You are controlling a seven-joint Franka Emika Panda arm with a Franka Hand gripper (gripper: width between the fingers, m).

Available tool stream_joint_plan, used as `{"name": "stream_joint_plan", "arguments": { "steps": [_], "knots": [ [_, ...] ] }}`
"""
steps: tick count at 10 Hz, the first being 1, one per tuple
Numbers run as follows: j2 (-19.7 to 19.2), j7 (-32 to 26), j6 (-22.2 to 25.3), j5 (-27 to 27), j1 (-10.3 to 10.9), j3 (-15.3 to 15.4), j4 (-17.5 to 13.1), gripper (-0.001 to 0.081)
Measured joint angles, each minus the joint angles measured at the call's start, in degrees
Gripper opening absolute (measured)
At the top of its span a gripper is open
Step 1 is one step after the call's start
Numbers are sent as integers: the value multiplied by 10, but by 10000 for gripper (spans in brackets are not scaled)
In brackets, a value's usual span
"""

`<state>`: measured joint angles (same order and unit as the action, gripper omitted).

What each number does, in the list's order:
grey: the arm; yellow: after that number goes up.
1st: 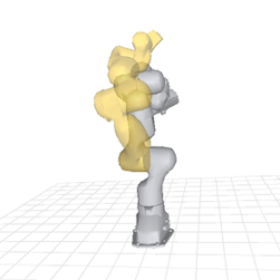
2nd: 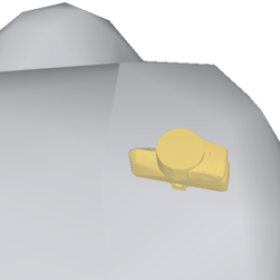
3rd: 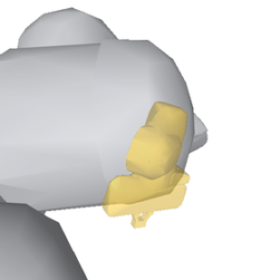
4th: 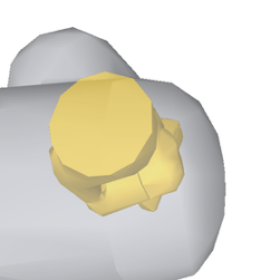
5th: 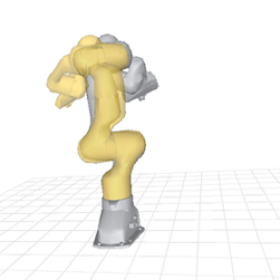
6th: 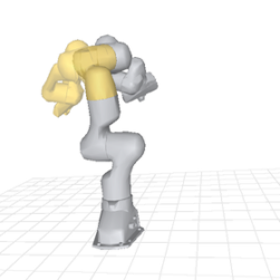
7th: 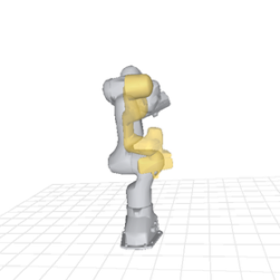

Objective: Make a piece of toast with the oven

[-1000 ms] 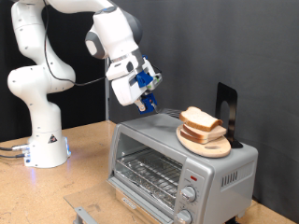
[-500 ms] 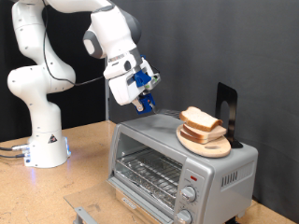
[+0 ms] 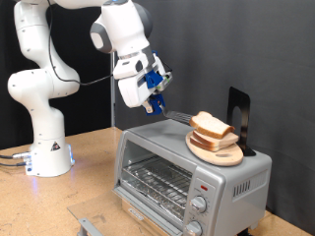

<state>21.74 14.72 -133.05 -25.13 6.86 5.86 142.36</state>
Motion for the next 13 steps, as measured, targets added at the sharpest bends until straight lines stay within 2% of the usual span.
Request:
{"name": "stream_joint_plan", "arguments": {
  "steps": [9,13],
  "knots": [
    [-37,5,0,18,-14,0,-33,386],
    [-45,5,-1,28,-16,0,-39,386]
  ]
}}
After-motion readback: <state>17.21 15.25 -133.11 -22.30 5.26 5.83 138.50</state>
